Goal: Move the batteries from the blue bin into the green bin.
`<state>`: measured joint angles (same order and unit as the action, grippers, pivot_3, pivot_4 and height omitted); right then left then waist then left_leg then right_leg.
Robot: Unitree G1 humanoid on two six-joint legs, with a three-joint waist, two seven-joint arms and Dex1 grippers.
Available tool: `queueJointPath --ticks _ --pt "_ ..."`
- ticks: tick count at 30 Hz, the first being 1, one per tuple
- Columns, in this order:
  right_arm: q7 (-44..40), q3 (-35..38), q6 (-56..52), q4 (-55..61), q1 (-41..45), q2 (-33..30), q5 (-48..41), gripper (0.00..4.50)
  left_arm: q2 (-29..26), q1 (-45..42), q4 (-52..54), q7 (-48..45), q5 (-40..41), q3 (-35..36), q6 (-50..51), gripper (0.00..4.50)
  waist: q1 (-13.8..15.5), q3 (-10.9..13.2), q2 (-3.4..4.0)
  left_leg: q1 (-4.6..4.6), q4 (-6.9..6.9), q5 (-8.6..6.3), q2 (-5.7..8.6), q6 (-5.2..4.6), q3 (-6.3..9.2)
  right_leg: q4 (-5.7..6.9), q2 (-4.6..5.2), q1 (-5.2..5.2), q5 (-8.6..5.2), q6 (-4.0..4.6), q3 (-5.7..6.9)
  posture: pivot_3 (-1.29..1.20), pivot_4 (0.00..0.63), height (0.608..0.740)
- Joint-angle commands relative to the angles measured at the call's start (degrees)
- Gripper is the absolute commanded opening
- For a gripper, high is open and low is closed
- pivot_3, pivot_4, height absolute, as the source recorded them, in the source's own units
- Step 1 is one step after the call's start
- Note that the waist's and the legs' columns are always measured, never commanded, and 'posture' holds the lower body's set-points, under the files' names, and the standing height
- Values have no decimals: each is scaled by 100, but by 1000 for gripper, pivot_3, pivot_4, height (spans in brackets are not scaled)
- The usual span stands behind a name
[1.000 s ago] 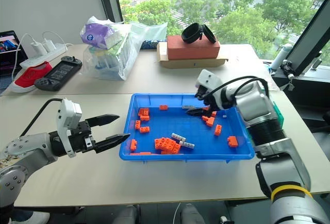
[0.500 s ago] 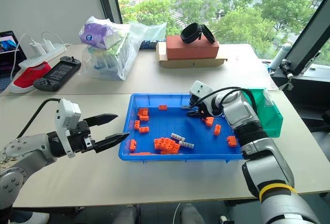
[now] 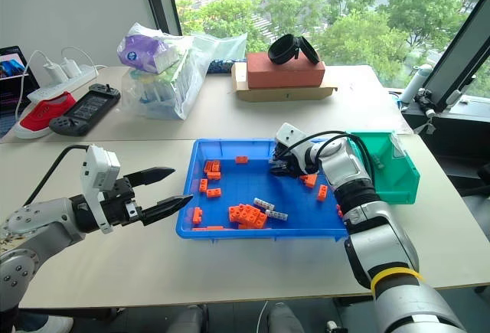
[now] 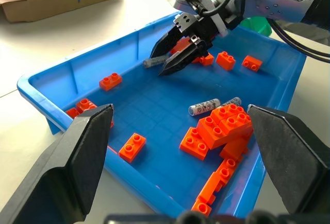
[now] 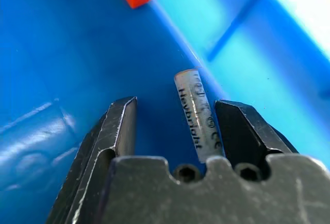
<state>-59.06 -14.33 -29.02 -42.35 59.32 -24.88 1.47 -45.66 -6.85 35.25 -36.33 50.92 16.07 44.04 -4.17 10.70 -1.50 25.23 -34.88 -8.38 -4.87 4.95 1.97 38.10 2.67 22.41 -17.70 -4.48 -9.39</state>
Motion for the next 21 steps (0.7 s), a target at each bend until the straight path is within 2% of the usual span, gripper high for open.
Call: queueJointPath --ticks 1,7,10,15,16,21 --pt "-202 117 -505 -82 95 -22 -126 2816 -36 -49 236 96 43 71 -14 4500 1 0 0 -1 0 0 0 0 0 0 0 0 0 0 1 0 150 740" --pt "-183 18 -427 -10 80 -75 30 2816 -2 19 174 76 -23 42 -104 4500 0 0 0 -1 -1 0 0 0 2 -1 0 -1 0 0 4 0 150 740" --pt "-268 -230 -184 266 -105 -152 228 2127 -7 50 68 -11 -122 39 -193 4500 3 0 0 -1 -1 0 0 0 2 -1 0 -1 0 0 4 0 150 740" --pt "-369 -357 -155 774 -288 -273 293 424 19 -23 -110 -119 -269 -23 -274 4500 1 0 0 -1 0 0 0 0 3 -1 0 -1 0 0 5 0 150 740" --pt "-370 -366 -164 842 -316 -297 300 262 29 -54 -144 -129 -296 -53 -288 4500 0 0 0 -1 0 0 1 0 3 -1 0 -1 0 0 5 0 150 740" --pt "-455 26 -579 1295 -192 -444 -52 263 95 -216 -223 -121 -374 -206 -288 4500 15 0 0 0 -1 0 1 1 3 -2 0 -2 0 0 5 0 150 740"
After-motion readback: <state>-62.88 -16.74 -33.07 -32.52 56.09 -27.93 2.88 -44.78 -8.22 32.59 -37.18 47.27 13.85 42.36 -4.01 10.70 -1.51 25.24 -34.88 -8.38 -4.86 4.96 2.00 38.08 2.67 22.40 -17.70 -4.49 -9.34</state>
